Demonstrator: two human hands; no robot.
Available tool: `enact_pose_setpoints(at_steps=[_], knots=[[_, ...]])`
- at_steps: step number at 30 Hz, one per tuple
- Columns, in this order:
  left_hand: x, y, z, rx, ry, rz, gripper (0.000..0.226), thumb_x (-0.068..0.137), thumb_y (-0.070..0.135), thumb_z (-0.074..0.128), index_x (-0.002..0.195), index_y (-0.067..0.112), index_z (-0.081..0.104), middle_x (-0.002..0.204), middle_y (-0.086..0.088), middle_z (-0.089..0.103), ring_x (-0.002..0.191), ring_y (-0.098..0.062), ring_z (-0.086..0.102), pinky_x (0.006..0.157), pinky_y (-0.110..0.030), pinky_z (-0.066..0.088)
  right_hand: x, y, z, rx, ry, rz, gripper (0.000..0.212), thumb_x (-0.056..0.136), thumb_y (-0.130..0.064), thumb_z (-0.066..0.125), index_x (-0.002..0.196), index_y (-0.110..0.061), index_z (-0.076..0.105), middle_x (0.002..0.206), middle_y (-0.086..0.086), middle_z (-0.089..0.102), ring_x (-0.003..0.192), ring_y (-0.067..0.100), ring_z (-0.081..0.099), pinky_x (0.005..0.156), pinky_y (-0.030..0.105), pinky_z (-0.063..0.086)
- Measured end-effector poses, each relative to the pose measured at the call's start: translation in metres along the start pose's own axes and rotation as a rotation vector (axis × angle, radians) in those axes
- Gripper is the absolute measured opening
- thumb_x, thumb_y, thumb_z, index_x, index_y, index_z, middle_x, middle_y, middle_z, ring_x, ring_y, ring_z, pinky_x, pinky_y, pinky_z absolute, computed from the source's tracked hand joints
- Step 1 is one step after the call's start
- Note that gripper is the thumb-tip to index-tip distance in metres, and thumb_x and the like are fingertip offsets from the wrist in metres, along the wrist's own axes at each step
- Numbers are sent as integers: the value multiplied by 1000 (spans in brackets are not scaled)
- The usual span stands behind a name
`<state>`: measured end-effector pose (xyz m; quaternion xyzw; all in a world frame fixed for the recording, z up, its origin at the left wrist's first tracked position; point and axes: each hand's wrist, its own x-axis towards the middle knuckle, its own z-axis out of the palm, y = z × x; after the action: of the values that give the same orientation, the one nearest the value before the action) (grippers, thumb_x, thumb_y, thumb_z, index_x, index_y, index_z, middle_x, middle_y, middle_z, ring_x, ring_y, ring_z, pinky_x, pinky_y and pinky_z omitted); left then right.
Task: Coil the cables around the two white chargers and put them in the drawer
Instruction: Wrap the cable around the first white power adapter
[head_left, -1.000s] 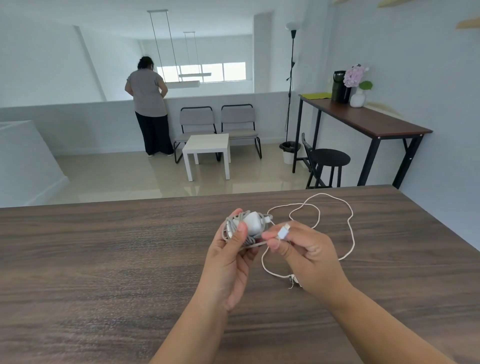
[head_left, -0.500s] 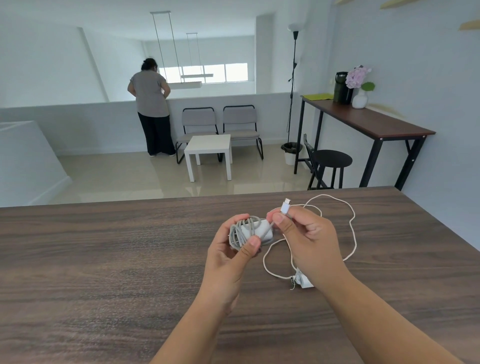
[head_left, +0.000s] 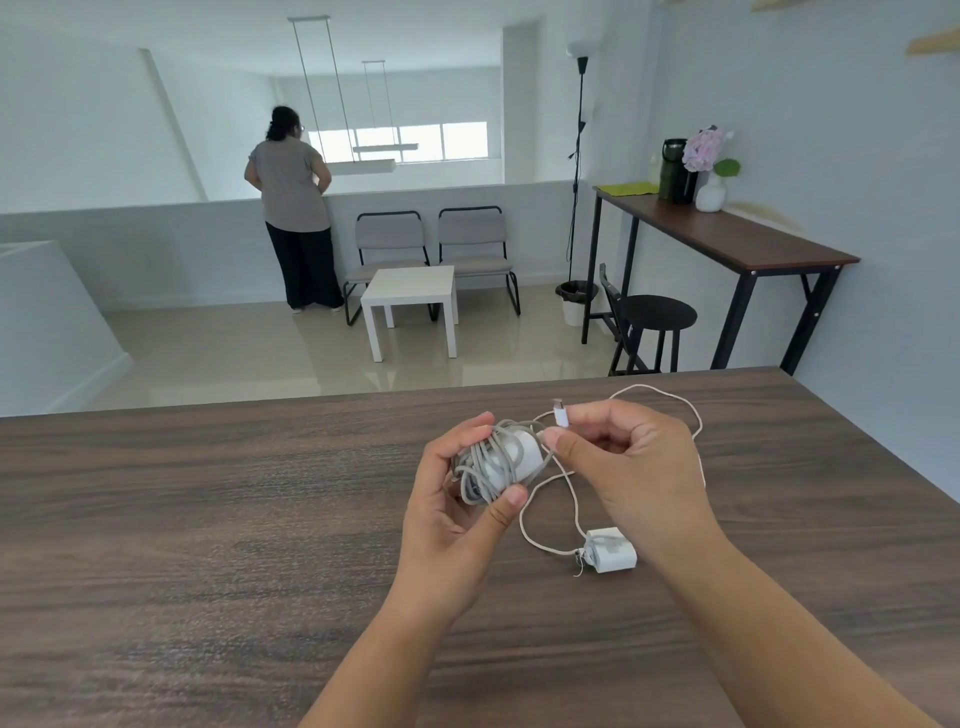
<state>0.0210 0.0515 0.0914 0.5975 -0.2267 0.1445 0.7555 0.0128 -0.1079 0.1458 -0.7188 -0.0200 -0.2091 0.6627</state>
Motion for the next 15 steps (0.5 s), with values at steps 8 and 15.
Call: enact_pose_setpoints(at_steps=[8, 15], knots=[[-3, 2, -2, 89, -45, 86, 46, 78, 13, 74, 117, 28, 56, 137, -5, 52, 130, -30, 50, 100, -39, 46, 2, 0, -8, -546, -88, -361, 16, 84, -13, 71, 96, -22, 77, 77, -5, 70, 72, 10, 64, 68, 16, 47], [-2, 4, -2, 366, -59, 307, 44, 81, 11, 75, 119, 16, 54, 133, -6, 52, 129, -31, 50, 102, -50, 45, 2, -2, -7, -754, -99, -541, 12, 83, -13, 67, 91, -15, 76, 70, -3, 62, 66, 12, 58, 63, 15, 44]])
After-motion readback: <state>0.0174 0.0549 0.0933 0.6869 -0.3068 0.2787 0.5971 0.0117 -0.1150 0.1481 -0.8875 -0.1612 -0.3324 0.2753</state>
